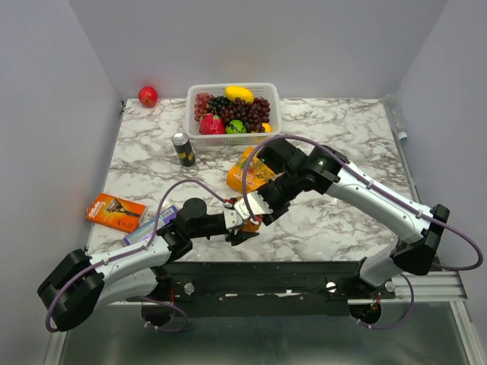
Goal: Screw on the bottle caps
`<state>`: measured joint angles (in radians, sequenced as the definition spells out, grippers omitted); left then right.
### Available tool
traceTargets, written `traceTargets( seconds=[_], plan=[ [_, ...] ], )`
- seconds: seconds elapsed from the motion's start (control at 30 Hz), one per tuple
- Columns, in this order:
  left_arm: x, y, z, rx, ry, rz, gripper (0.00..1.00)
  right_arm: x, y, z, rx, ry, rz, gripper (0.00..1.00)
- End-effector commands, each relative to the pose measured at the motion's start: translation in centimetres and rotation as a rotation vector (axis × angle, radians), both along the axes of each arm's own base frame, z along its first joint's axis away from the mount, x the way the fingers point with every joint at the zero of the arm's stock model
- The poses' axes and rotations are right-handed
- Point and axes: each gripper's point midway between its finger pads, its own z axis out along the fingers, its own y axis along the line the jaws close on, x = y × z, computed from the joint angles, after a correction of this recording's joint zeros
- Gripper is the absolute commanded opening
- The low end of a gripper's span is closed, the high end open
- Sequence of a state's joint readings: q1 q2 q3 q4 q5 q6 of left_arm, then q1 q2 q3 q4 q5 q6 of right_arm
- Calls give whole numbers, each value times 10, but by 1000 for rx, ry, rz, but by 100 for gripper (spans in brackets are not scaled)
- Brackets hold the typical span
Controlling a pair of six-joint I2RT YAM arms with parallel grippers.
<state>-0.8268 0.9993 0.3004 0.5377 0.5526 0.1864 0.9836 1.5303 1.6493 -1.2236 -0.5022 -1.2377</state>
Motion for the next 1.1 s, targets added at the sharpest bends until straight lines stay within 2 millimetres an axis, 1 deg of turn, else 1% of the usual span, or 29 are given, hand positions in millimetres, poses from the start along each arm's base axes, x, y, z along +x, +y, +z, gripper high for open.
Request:
traceTargets(
  seconds=[0.0, 0.17, 0.23, 0.33, 0.43, 0.47, 0.57, 0.6, 0.67, 0.73, 0.77, 0.83, 0.87, 1.0, 1.07],
  plan=[
    [16, -4, 50, -158, -137, 65, 0, -4, -9, -19, -112, 65, -61, 29],
    [23, 2, 59, -208, -125, 131, 0, 8, 2, -21, -114, 146, -263, 29],
    [27, 6, 63, -229, -135, 163, 0, 13, 8, -17, -98, 212, -332, 29],
    [30, 9, 66, -234, -163, 185, 0, 15, 12, -15, -104, 289, -400, 29],
    [36, 11, 71, -237, -193, 205, 0, 21, 17, -18, -132, 337, -467, 29],
    [37, 11, 73, -242, -198, 214, 0, 22, 19, -23, -150, 355, -485, 29],
    [44, 14, 80, -256, -216, 251, 0, 23, 24, -17, -148, 439, -554, 28],
    [45, 15, 84, -264, -232, 256, 0, 25, 25, -20, -157, 462, -571, 28],
    [48, 17, 86, -264, -236, 268, 0, 30, 27, -22, -168, 485, -629, 28],
    [52, 19, 89, -272, -230, 286, 0, 40, 29, -26, -171, 473, -693, 26],
    [55, 20, 91, -277, -223, 301, 0, 41, 31, -27, -177, 496, -752, 24],
    [58, 20, 96, -290, -195, 314, 0, 44, 33, -32, -184, 512, -809, 15],
    [59, 20, 97, -289, -193, 313, 0, 42, 33, -32, -191, 540, -847, 13],
    [60, 17, 105, -292, -172, 311, 0, 46, 31, -46, -227, 569, -978, 0],
    [61, 16, 107, -291, -157, 314, 0, 55, 26, -53, -237, 547, -1088, 1]
  ],
)
